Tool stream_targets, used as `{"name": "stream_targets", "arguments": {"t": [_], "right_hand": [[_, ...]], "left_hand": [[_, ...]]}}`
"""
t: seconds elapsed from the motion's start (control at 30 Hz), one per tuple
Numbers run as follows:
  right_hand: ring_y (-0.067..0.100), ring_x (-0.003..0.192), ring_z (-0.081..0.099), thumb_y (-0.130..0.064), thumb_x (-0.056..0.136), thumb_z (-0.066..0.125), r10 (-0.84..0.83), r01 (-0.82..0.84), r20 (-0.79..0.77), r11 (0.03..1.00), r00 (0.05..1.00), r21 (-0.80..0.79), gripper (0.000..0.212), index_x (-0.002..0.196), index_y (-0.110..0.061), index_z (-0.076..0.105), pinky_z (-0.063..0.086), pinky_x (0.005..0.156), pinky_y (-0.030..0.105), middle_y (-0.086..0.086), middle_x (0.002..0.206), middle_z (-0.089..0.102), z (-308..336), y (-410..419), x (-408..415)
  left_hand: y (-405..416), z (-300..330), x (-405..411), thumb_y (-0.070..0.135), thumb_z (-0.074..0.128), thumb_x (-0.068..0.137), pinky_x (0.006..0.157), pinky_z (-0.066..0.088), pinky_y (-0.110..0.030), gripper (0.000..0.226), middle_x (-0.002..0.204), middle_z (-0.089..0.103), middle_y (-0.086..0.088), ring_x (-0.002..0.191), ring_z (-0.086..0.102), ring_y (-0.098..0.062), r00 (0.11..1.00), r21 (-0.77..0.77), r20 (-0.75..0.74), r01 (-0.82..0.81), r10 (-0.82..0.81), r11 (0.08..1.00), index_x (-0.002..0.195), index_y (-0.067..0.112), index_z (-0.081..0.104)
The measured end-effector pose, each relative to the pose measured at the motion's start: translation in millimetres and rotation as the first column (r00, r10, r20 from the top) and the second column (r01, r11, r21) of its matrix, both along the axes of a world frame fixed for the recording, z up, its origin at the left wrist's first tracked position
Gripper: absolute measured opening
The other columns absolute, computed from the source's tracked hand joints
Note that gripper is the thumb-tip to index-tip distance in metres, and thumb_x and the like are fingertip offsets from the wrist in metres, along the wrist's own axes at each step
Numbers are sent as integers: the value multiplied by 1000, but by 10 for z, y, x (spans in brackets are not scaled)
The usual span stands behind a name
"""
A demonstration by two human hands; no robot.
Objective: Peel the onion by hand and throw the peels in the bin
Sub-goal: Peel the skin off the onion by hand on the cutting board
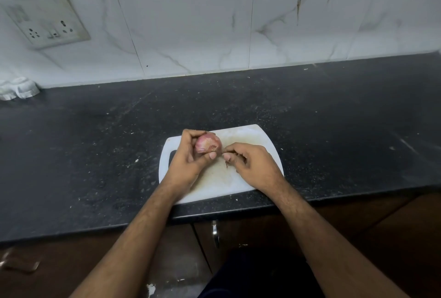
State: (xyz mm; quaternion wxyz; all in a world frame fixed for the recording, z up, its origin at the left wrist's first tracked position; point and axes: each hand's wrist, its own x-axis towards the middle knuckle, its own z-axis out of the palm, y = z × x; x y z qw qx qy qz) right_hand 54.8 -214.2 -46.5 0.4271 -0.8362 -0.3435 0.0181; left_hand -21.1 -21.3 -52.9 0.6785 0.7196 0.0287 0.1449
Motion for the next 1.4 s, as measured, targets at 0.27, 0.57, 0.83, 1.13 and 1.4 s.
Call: {"name": "stream_targets", "arguments": {"t": [0.27, 0.57, 0.83, 1.13, 1.4], "right_hand": [[5, 69, 56, -36, 91, 75, -14, 5, 83, 995, 996, 99, 21, 106, -34, 61, 54, 68, 29, -22, 92, 61, 15, -18, -43], [9, 92, 63, -29, 98, 66, 33, -39, 114, 998, 993, 54, 5, 103, -30, 68, 55, 79, 41, -19, 101, 62, -12, -19, 15], [8, 75, 65, -25, 103, 57, -10, 2, 68, 993, 998, 114, 11, 102, -31, 66, 58, 75, 43, -18, 97, 66, -9, -22, 7], [14, 69, 62, -31, 99, 66, -61, 38, 119, 982, 991, 184, 7, 99, -24, 70, 54, 67, 34, -14, 98, 66, -12, -9, 24], [14, 64, 57, -27, 88, 80, -13, -6, 97, 981, 995, 195, 15, 97, -29, 68, 57, 68, 39, -15, 99, 64, 5, -26, -11]], "left_hand": [[-70, 7, -1, 7, 90, 81, 99, 58, -37, 48, 119, 73, -7, 114, 71, -24, 999, 116, -27, 49, -46, 992, 118, 16, 60], [-114, 31, 5, 10, 84, 89, 93, 54, -22, 41, 116, 72, 3, 112, 69, -11, 997, 268, -37, 70, -62, 961, 119, 21, 58], [-60, 9, 24, 9, 79, 94, 92, 54, -23, 37, 117, 69, -3, 107, 68, -8, 1000, 240, -16, 13, -10, 971, 119, 20, 53], [-45, -62, 38, 14, 69, 101, 99, 54, -24, 55, 123, 67, 4, 111, 67, -9, 1000, 361, 19, 0, -7, 933, 144, 34, 41], [-112, -33, 20, 17, 88, 86, 97, 56, -25, 51, 119, 74, 2, 113, 71, -12, 1000, 281, 23, 0, -7, 960, 131, 20, 65]]}}
